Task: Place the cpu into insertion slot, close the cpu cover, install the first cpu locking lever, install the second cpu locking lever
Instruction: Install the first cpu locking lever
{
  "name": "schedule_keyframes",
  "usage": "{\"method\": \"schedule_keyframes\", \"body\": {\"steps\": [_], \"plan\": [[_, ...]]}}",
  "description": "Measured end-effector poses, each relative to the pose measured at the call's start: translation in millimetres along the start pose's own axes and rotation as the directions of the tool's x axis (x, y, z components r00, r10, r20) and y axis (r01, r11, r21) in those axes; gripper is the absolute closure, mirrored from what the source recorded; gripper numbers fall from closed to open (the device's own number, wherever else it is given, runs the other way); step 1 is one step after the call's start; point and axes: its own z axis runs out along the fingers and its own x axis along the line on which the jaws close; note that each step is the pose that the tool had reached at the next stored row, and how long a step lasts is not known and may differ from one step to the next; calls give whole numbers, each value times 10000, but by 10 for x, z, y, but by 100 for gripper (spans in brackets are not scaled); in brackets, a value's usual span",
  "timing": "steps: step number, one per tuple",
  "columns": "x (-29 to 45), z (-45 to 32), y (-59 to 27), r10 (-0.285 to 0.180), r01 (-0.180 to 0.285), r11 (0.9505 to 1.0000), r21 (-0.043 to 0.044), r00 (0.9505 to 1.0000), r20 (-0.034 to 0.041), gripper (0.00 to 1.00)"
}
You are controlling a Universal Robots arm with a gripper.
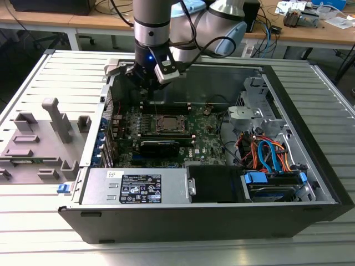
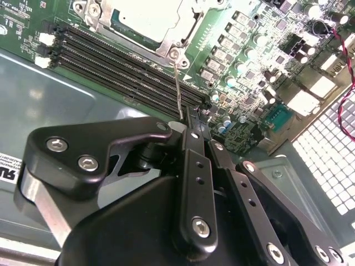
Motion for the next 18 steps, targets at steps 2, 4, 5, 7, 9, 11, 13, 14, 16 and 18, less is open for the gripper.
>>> {"method": "schedule_keyframes", "body": {"steps": [2, 4, 5, 7, 9, 11, 13, 14, 16, 18], "plan": [[-7, 7, 0, -1, 1, 10000, -1, 10000, 1, 89], [-14, 8, -1, -2, 2, 10000, 0, 10000, 1, 89], [-16, 8, 0, -1, 1, 10000, 0, 10000, 1, 89], [-23, 8, 0, 0, 0, 10000, -1, 10000, 1, 89], [-28, 7, 0, 0, 0, 10000, 1, 10000, 0, 89], [-34, 8, 0, -1, 1, 10000, 0, 10000, 0, 89], [-39, 7, 0, 0, 0, 10000, 0, 10000, 0, 89], [-41, 7, 0, 0, 0, 10000, 0, 10000, 0, 89], [-49, 7, 0, -1, 1, 10000, 0, 10000, 1, 89], [-51, 7, 0, 1, -1, 10000, 0, 10000, 1, 89]]}}
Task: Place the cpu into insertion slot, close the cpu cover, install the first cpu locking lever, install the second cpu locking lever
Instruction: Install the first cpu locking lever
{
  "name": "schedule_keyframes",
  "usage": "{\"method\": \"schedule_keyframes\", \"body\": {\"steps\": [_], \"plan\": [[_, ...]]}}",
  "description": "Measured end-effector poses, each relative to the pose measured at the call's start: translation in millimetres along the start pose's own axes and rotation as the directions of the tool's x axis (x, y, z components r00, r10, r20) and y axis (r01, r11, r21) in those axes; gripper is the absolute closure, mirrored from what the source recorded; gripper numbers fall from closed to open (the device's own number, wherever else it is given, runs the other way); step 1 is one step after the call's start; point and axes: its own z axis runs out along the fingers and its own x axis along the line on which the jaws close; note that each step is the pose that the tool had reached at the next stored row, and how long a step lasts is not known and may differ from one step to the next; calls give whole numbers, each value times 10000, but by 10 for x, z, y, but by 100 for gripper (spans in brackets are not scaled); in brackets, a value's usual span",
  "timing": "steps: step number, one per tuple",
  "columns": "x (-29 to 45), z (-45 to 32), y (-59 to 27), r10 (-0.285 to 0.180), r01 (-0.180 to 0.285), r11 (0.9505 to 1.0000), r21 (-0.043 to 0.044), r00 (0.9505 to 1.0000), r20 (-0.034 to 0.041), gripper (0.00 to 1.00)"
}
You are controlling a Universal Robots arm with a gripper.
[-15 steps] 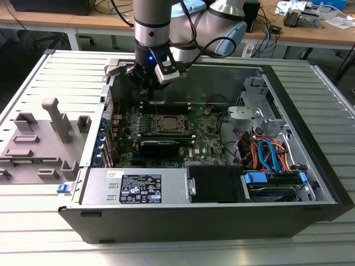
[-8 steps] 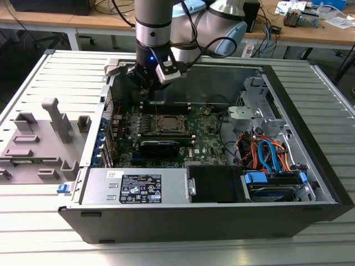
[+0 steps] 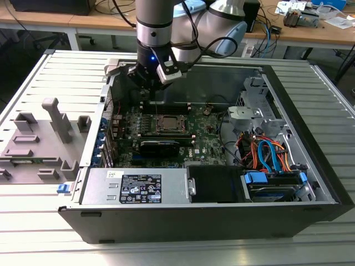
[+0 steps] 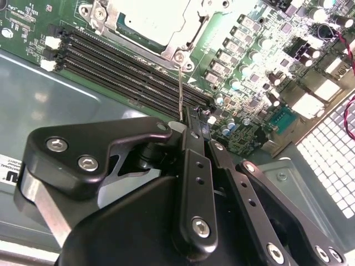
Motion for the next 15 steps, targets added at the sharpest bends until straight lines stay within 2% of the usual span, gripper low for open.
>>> {"method": "schedule_keyframes", "body": {"steps": [15], "plan": [[-71, 0, 1, -1, 1, 10000, 0, 10000, -5, 89]]}}
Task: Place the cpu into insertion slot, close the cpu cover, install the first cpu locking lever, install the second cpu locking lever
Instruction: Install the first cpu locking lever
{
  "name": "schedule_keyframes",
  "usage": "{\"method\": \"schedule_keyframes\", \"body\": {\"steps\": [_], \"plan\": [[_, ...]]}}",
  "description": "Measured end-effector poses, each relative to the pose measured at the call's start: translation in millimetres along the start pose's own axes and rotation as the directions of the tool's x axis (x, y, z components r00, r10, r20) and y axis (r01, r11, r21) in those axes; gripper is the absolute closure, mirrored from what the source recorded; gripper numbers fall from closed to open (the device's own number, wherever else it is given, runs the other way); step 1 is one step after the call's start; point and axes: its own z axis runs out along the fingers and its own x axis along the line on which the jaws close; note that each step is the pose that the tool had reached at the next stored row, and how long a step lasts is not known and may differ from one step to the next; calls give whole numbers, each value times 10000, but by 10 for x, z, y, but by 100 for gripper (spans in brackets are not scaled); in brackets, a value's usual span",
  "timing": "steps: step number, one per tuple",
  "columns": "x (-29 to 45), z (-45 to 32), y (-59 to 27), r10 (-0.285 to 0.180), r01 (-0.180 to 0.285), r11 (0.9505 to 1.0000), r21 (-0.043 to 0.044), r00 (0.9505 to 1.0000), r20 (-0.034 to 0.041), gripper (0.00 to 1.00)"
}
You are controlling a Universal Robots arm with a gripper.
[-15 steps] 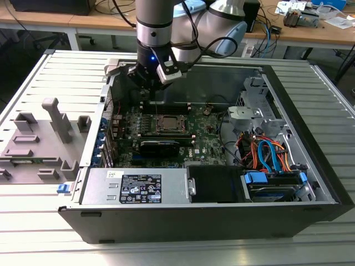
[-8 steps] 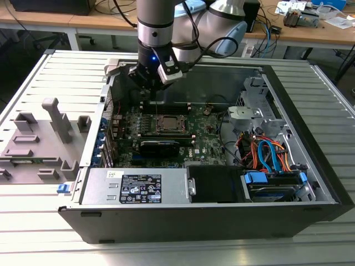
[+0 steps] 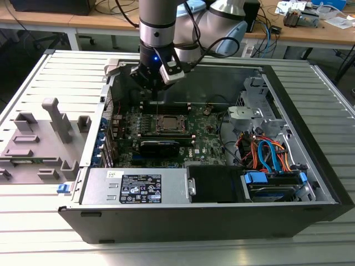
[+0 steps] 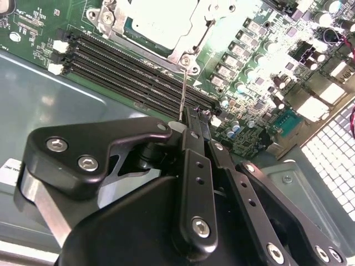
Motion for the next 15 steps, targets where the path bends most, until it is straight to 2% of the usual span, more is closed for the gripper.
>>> {"method": "schedule_keyframes", "body": {"steps": [7, 15], "plan": [[-54, 0, 0, -1, 1, 10000, 0, 10000, -5, 89], [-60, 2, 1, 0, 0, 10000, 0, 10000, -5, 89]]}}
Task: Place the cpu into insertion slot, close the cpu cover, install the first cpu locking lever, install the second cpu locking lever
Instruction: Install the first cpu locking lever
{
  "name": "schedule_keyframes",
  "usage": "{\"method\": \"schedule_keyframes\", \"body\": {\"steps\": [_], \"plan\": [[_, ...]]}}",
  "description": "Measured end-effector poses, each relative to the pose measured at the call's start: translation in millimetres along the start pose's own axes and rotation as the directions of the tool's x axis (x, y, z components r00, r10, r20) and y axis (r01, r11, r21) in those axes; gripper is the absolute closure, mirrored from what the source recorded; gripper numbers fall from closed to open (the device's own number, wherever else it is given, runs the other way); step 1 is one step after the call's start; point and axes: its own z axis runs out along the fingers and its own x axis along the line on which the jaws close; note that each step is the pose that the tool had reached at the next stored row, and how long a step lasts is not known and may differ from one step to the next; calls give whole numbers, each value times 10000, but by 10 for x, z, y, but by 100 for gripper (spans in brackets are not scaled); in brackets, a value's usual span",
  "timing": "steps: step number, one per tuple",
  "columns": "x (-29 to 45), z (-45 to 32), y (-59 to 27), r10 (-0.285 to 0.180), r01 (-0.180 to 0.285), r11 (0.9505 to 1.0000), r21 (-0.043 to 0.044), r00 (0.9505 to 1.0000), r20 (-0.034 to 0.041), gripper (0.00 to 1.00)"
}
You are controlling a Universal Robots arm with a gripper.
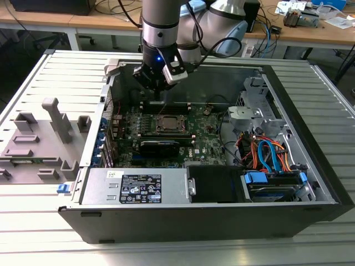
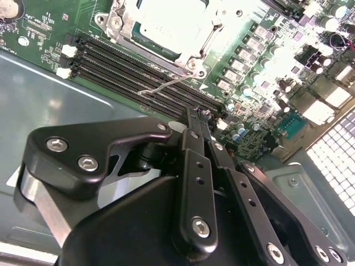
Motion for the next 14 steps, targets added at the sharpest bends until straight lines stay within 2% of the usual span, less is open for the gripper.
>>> {"method": "schedule_keyframes", "body": {"steps": [5, 7, 8, 9, 10, 14], "plan": [[-6, 54, -5, -268, 268, 9996, 35, 9996, -18, 89], [-8, 87, -8, -568, 568, 9984, 56, 9984, -38, 89], [-11, 109, -9, -811, 812, 9967, 66, 9967, -55, 89], [-57, 198, -15, -1071, 1072, 9942, 111, 9942, -77, 89], [-72, 247, -5, -1476, 1477, 9889, 125, 9890, -106, 89], [-95, 270, 5, -1478, 1479, 9889, 132, 9890, -108, 89]]}}
